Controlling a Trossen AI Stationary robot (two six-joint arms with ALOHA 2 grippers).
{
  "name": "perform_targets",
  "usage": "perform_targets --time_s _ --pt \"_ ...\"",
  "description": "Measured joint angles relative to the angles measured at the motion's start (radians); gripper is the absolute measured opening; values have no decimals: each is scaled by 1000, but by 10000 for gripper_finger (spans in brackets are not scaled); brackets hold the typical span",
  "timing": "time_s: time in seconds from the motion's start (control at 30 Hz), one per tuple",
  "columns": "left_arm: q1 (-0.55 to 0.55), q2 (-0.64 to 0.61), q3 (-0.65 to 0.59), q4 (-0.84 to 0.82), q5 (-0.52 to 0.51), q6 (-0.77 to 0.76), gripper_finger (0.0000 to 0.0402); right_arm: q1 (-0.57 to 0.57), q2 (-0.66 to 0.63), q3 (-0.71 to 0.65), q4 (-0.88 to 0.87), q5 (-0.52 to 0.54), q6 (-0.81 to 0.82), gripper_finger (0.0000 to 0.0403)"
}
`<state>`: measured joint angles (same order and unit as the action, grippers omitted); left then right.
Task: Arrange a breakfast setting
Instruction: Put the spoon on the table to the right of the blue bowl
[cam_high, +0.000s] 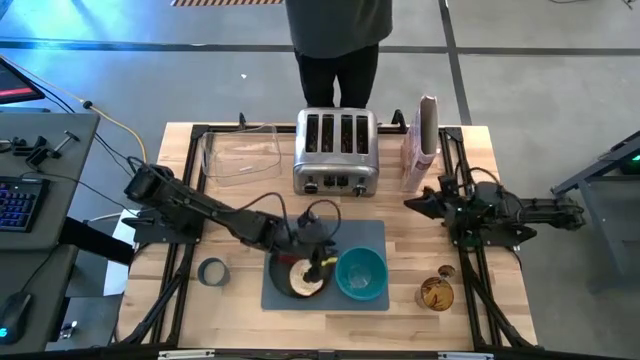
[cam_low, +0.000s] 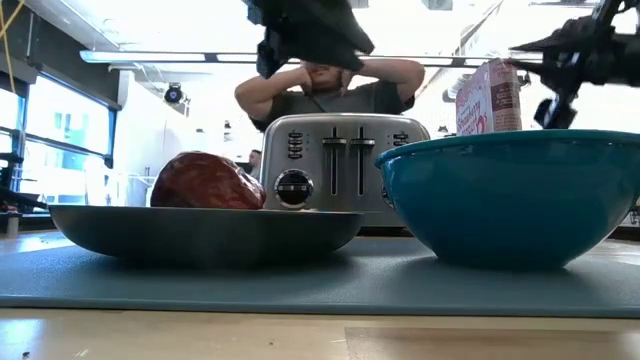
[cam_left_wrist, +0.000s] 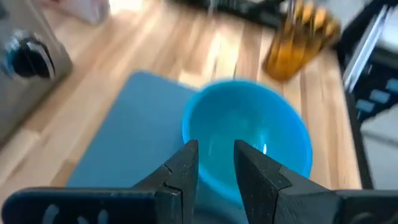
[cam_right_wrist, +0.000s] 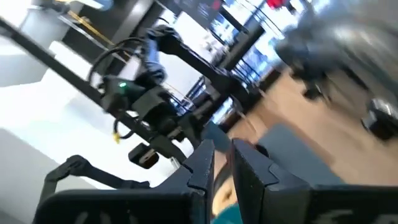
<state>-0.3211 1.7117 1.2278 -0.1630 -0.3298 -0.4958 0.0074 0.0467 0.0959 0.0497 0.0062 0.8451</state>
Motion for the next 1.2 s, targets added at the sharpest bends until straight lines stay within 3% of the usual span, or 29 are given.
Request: perform_targets --time_s 0.27,0.63,0.83,1.03,1.2 --pt "73 -15 1 166 0 1 90 0 0 164 -11 -14 -266 50" --pt "149 -46 2 244 -5 1 90 0 0 487 -308 -44 -558 177" --pt "181 -47 1 274 -20 2 90 0 0 652 -511 -16 -545 216" --pt "210 -47 1 276 -21 2 90 0 31 772 -694 -18 -436 212" --pt "229 -47 1 286 -22 2 90 0 141 889 -954 -71 -368 203"
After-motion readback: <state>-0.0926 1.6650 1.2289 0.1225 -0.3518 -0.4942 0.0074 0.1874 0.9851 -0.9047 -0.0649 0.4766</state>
